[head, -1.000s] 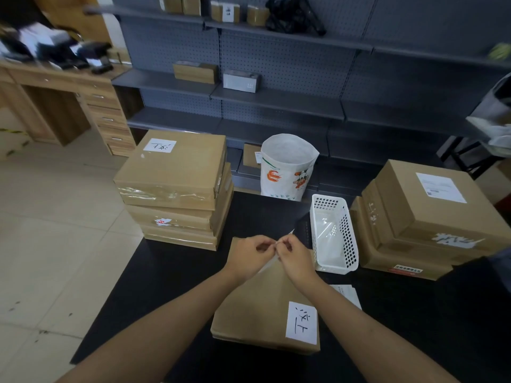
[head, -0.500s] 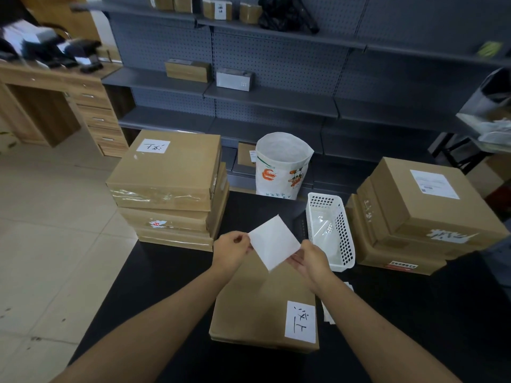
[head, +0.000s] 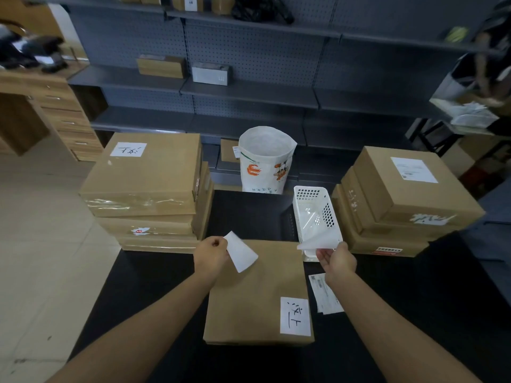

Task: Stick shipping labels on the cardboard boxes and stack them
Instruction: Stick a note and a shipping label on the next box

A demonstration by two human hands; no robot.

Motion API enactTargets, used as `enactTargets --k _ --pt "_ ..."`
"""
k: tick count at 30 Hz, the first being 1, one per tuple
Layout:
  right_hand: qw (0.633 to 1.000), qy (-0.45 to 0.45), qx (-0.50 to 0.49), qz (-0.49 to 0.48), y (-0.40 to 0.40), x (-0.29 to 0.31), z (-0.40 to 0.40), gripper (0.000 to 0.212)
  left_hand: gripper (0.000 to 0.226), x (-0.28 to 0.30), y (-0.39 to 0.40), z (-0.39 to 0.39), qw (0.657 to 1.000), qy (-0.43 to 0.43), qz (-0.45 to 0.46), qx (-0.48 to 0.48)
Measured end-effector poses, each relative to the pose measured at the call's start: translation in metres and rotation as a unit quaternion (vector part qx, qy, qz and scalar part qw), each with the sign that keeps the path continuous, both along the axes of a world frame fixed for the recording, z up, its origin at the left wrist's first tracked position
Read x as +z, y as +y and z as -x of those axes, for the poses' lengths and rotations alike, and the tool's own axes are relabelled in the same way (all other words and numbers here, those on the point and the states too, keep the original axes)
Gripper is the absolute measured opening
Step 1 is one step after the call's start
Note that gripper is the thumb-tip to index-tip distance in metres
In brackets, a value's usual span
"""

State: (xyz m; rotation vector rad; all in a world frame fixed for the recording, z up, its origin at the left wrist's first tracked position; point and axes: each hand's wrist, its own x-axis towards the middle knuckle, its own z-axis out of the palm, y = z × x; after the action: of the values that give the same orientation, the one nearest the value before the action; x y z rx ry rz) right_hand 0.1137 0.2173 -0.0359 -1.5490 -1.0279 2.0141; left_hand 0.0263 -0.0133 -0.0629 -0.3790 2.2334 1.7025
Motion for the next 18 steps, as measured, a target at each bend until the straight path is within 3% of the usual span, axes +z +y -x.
enactTargets --k 5,10,18 --pt "0.999 -0.022 0.015 -0.033 0.005 -0.006 0.004 0.022 0.017 -0.001 0.011 0.002 0.998 0.025 -0.006 -0.056" --pt "0.981 -0.086 0.074 -0.155 0.021 -0.016 0.007 0.015 0.016 0.007 0.028 0.001 0.995 0.05 -0.007 -0.081" --pt "0.902 -0.146 0.254 -0.318 0.071 -0.03 0.035 0.01 0.012 0.022 0.067 0.012 0.993 0.077 0.013 -0.084"
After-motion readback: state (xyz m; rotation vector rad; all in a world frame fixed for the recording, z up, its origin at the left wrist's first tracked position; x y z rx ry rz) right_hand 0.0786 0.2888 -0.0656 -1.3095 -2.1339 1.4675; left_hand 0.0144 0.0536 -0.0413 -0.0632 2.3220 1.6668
